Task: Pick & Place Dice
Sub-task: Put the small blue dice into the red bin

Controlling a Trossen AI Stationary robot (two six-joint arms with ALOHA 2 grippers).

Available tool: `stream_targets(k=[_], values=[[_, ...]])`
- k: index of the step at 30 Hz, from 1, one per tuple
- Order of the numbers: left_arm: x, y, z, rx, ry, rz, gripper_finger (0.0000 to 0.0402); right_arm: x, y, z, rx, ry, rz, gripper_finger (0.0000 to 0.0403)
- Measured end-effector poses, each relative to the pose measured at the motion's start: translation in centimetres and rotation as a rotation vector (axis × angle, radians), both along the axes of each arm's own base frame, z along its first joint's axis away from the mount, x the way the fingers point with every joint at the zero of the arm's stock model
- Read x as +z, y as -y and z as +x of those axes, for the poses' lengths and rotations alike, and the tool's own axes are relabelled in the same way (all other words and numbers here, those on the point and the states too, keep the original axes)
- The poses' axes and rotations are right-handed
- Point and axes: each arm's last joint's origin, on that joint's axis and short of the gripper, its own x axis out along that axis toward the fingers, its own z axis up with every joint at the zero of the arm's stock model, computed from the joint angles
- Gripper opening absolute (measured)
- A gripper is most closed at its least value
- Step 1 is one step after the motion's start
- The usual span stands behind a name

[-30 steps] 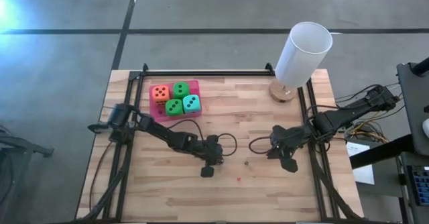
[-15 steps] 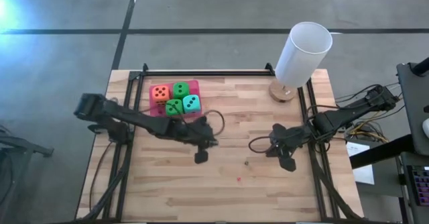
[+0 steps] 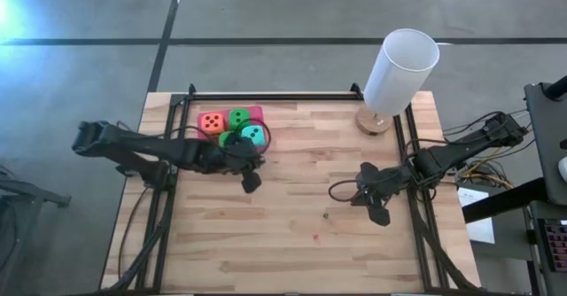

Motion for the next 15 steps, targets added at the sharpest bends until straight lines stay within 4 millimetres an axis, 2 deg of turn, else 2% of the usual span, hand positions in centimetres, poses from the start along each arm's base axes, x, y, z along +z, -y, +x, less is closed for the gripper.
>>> stream_targets(k=[9,15], values=[[1.1,-2.1,-2.6,0.252,0.002,-0.048,0.0046,0.0,0.0,0.0,0.003,0.001,-0.003,0.0052],[0.9,-3.7,-4.0,0.425,-0.038,-0.120,0.0046,0.0,0.0,0.0,0.003,0.001,-0.003,0.0052]])
